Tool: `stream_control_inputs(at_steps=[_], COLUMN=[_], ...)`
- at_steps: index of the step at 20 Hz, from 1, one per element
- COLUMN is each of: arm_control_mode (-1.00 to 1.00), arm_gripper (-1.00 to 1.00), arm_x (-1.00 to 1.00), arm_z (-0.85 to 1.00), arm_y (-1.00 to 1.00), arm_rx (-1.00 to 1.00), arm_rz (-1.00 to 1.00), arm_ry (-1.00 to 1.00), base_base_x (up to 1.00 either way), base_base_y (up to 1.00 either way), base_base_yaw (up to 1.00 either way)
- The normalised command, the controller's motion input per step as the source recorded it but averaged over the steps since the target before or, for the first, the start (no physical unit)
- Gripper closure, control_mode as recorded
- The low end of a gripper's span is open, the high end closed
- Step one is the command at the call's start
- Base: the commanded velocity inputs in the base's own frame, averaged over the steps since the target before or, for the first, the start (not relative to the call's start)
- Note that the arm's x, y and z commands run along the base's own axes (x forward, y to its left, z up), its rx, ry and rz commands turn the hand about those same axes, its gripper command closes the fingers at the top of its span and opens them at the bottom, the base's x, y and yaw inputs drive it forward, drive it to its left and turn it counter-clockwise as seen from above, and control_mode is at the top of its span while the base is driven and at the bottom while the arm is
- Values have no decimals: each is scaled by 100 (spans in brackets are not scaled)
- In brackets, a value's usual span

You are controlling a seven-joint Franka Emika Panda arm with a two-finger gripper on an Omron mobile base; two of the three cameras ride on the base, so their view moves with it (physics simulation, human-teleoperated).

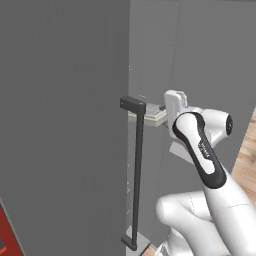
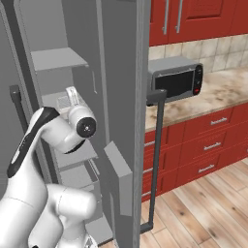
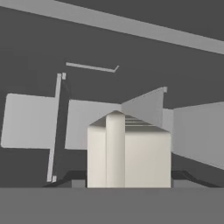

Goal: The ice cube tray has been filled with water. Take the tray and place it in the freezer to make ice. Close the freezer door after placing the tray.

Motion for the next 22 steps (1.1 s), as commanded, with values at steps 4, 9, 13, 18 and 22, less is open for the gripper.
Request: stream_control_inputs(at_steps=[4,9,13,18,22], arm_control_mode=[-100,-100,-100,-100,-100], arm_gripper=[100,100,100,100,100], arm_x=[28,38,36,30,33], arm_z=[-17,-12,-11,-12,-14], arm_y=[14,0,0,6,13], arm_rx=[-2,0,0,-1,-3], arm_rz=[0,0,0,0,0], arm_ry=[1,1,3,4,4], base_base_x=[0,0,0,0,0], base_base_y=[0,0,0,0,0], base_base_yaw=[0,0,0,0,0])
